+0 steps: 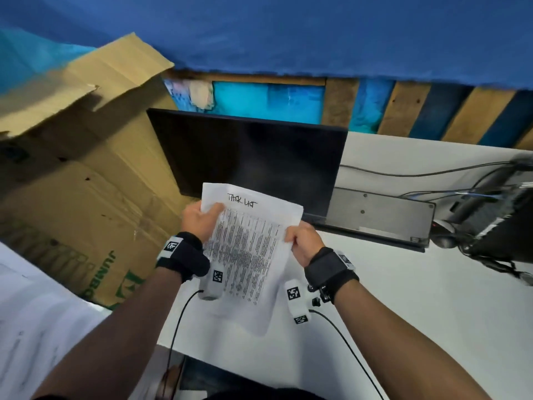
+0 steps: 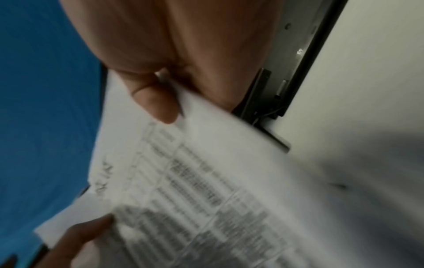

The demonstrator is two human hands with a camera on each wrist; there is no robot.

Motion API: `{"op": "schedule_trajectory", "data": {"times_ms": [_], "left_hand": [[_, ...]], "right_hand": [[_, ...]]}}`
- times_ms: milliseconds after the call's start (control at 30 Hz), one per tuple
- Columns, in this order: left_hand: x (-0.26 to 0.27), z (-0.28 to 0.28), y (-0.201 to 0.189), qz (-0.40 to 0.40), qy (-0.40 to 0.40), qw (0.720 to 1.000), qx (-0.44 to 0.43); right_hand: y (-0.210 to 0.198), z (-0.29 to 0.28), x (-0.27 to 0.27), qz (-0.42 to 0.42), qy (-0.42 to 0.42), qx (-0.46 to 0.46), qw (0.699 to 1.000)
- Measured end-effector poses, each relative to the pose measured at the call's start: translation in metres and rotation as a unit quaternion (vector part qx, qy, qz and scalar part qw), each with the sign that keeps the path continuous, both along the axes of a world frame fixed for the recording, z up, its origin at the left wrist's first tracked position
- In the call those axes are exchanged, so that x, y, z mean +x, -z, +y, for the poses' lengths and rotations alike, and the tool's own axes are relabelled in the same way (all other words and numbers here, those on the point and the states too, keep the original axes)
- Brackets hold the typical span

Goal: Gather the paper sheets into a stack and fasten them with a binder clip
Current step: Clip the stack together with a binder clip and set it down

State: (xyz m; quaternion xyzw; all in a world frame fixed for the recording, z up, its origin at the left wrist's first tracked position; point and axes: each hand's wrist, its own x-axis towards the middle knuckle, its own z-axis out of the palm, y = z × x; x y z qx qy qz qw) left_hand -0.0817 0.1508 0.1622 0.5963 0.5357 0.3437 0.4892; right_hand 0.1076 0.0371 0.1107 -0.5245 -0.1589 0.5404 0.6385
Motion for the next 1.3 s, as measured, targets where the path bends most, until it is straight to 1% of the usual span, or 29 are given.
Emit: {"op": "schedule_trajectory", "data": {"times_ms": [67, 100, 133, 167, 200, 233, 267, 300, 367, 500, 567, 667, 700, 733, 800, 900, 967, 1000, 1133, 1233, 1300], "left_hand": [[-0.020, 0.012, 0.007, 0.021, -0.008, 1.000, -0.014], [-0.029, 0.016, 0.010, 0.034, -0.012, 0.999, -0.024], [-0.036, 0.020, 0.014, 0.045, -0.017, 0.998, -0.033], [-0.042, 0.023, 0.019, 0.056, -0.023, 0.997, -0.037], [-0.048, 0.027, 0.025, 0.071, -0.026, 0.996, -0.041], [-0.054, 0.030, 0.031, 0.087, -0.028, 0.995, -0.043], [-0.058, 0.034, 0.037, 0.098, -0.029, 0.994, -0.045], [-0.060, 0.037, 0.042, 0.106, -0.031, 0.993, -0.047], [-0.062, 0.045, 0.050, 0.124, -0.039, 0.990, -0.052], [-0.059, 0.055, 0.052, 0.150, -0.028, 0.987, -0.054], [-0.057, 0.059, 0.049, 0.156, -0.016, 0.987, -0.042], [-0.053, 0.065, 0.048, 0.165, 0.003, 0.985, -0.043], [-0.052, 0.066, 0.049, 0.166, 0.012, 0.985, -0.044], [-0.051, 0.067, 0.051, 0.169, 0.022, 0.984, -0.045], [-0.048, 0.066, 0.053, 0.173, 0.038, 0.983, -0.039], [-0.039, 0.064, 0.055, 0.177, 0.052, 0.982, -0.051], [-0.028, 0.059, 0.055, 0.172, 0.059, 0.982, -0.058], [-0.022, 0.055, 0.055, 0.169, 0.063, 0.982, -0.058], [0.013, 0.032, 0.053, 0.168, 0.092, 0.981, -0.037], [0.043, 0.011, 0.056, 0.160, 0.118, 0.980, -0.022], [0.065, -0.006, 0.058, 0.158, 0.145, 0.976, -0.026]], "right_hand": [[0.027, 0.002, -0.009, -0.043, -0.047, -0.002, 0.998], [0.043, 0.000, -0.009, -0.088, -0.053, -0.026, 0.994], [0.060, -0.003, -0.009, -0.156, -0.045, -0.068, 0.984], [0.077, -0.007, -0.007, -0.233, -0.028, -0.130, 0.963], [0.093, -0.012, -0.006, -0.291, -0.003, -0.199, 0.936], [0.108, -0.016, -0.007, -0.317, 0.014, -0.251, 0.915], [0.121, -0.019, -0.012, -0.336, 0.016, -0.281, 0.899], [0.132, -0.018, -0.017, -0.354, 0.005, -0.290, 0.889], [0.144, -0.011, -0.030, -0.403, -0.045, -0.276, 0.871], [0.157, 0.011, -0.041, -0.468, -0.117, -0.246, 0.841], [0.163, 0.020, -0.043, -0.490, -0.131, -0.250, 0.825], [0.169, 0.029, -0.041, -0.509, -0.129, -0.255, 0.812], [0.169, 0.031, -0.040, -0.504, -0.122, -0.261, 0.814], [0.169, 0.032, -0.039, -0.487, -0.114, -0.270, 0.823], [0.166, 0.030, -0.034, -0.423, -0.075, -0.277, 0.859], [0.154, 0.018, -0.018, -0.309, 0.019, -0.259, 0.915], [0.141, 0.005, -0.002, -0.231, 0.083, -0.230, 0.942], [0.132, -0.001, 0.008, -0.213, 0.110, -0.216, 0.947], [0.096, -0.034, 0.049, -0.193, 0.183, -0.152, 0.952], [0.069, -0.062, 0.072, -0.135, 0.234, -0.096, 0.958], [0.057, -0.080, 0.084, -0.078, 0.273, -0.068, 0.957]]}}
